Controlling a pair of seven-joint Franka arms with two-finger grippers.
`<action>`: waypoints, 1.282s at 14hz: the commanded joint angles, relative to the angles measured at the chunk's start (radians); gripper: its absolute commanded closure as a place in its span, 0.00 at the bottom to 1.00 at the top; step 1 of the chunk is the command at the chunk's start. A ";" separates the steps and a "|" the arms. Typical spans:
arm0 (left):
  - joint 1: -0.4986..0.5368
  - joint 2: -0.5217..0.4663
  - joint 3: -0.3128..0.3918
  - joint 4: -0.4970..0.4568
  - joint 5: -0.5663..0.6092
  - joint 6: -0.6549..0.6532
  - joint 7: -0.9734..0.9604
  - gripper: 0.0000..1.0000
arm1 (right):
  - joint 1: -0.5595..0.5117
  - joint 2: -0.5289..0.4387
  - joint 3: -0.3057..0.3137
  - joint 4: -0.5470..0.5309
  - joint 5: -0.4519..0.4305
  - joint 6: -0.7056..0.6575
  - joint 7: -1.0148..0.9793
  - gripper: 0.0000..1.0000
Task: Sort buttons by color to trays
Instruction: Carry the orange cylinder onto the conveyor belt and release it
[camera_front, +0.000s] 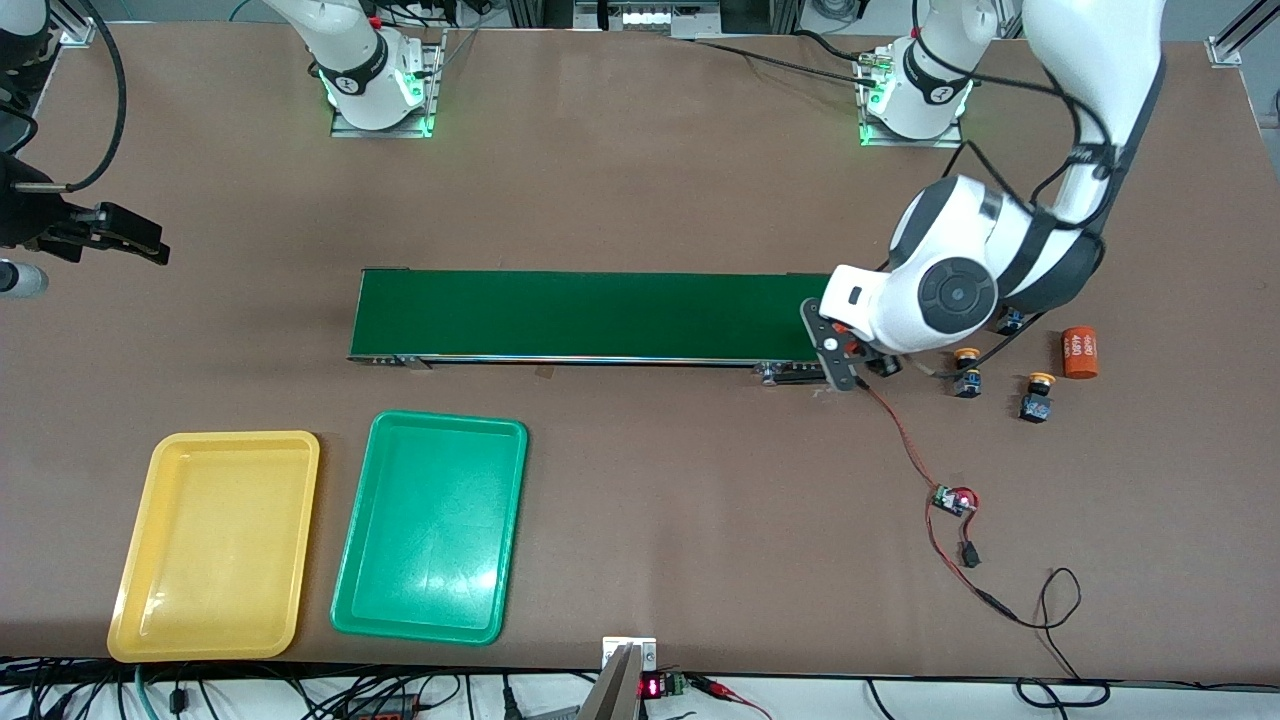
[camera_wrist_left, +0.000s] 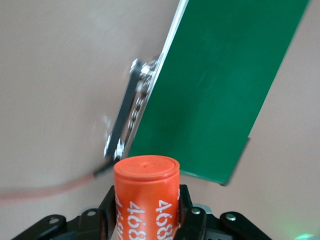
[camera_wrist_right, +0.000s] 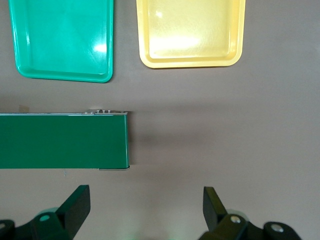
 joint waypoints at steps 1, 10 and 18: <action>0.002 0.051 -0.024 -0.017 0.002 0.071 0.179 0.83 | -0.005 0.003 0.003 0.015 -0.005 -0.002 -0.004 0.00; -0.090 0.028 -0.034 -0.082 0.016 0.095 0.187 0.85 | -0.008 0.004 0.003 0.014 0.003 -0.003 -0.004 0.00; -0.106 0.027 -0.036 -0.099 0.030 0.128 0.187 0.00 | -0.008 0.004 0.003 0.014 0.003 -0.002 -0.004 0.00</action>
